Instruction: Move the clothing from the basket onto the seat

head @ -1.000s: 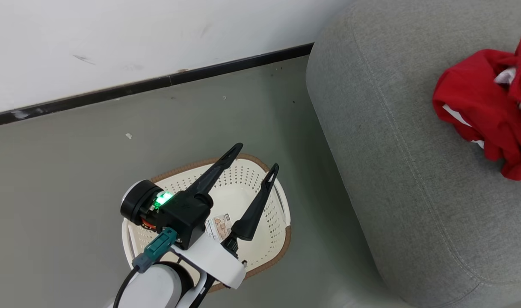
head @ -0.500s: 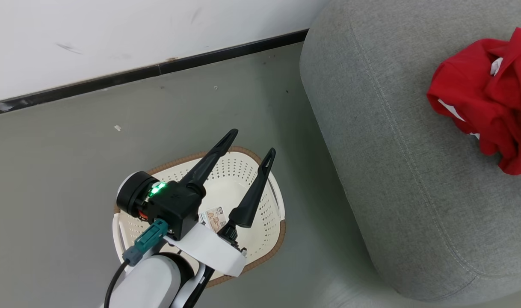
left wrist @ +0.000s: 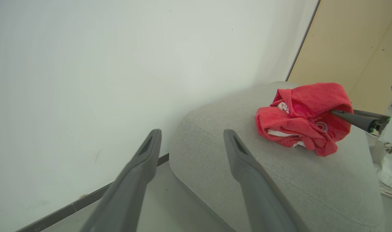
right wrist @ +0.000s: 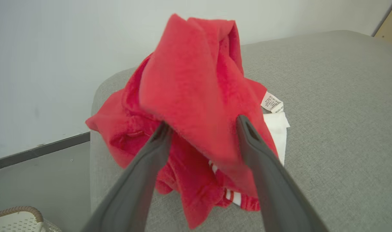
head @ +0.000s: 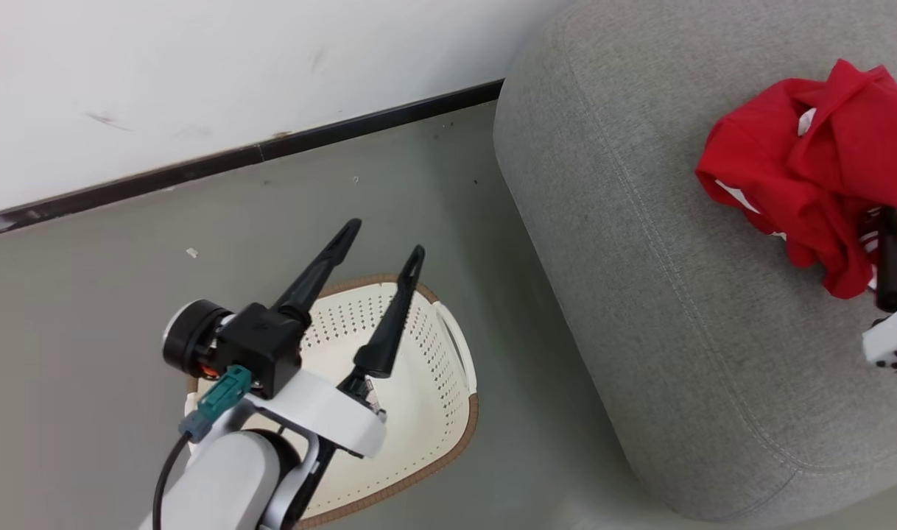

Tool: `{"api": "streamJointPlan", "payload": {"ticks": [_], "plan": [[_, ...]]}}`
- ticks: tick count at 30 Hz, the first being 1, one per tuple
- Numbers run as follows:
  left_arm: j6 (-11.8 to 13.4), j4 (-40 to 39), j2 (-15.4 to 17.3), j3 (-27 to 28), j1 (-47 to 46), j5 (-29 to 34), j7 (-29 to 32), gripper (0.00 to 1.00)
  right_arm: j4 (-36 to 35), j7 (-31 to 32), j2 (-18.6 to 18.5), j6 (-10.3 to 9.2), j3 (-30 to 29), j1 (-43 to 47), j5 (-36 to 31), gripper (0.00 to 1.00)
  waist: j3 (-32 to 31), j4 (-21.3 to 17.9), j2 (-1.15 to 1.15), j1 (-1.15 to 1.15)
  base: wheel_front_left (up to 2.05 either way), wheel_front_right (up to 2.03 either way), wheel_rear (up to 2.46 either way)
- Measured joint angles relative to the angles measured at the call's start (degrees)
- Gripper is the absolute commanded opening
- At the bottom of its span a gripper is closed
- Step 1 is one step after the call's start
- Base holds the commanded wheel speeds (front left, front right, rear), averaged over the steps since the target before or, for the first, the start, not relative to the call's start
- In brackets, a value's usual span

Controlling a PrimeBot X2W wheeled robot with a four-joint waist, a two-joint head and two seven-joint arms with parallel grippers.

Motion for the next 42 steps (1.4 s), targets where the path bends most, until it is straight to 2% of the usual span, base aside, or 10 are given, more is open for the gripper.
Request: {"api": "streamJointPlan", "payload": {"ticks": [13, 20, 29, 37, 42], "plan": [[2.56, 3.28, 1.6, 5.39, 3.77, -0.59, -3.5, 1.0, -14.04, -0.07, 2.47, 0.0, 5.26, 5.32, -3.25, 1.0, -3.84, -1.71, 0.0, 0.0, 0.0, 0.0, 0.0], [4.86, 4.75, 2.4, 8.47, 6.31, -0.6, -6.28, 1.0, -17.26, -0.24, 4.42, 0.0, 9.64, 6.52, -3.66, 1.0, -6.25, -1.29, 0.0, 0.0, 0.0, 0.0, 0.0], [8.33, 5.82, 2.15, 13.01, 11.09, -2.49, -8.31, 1.0, -19.36, -0.25, 7.21, 0.0, 14.22, 6.54, -4.3, 1.0, -8.91, 1.52, 0.0, 0.0, 0.0, 0.0, 0.0], [10.55, 7.46, 2.5, 16.06, 14.48, -2.54, -9.29, 1.0, -19.54, -0.26, 8.49, 0.0, 18.22, 6.56, -6.88, 1.0, -11.1, 4.88, 0.0, 0.0, 0.0, 0.0, 0.0], [11.47, 8.84, 2.53, 17.42, 17.08, -3.22, -9.73, 1.0, -19.65, -0.26, 9.64, 0.0, 18.62, 6.76, -7.83, 1.0, -12.7, 7.45, 0.0, 0.0, 0.0, 0.0, 0.0]]}}
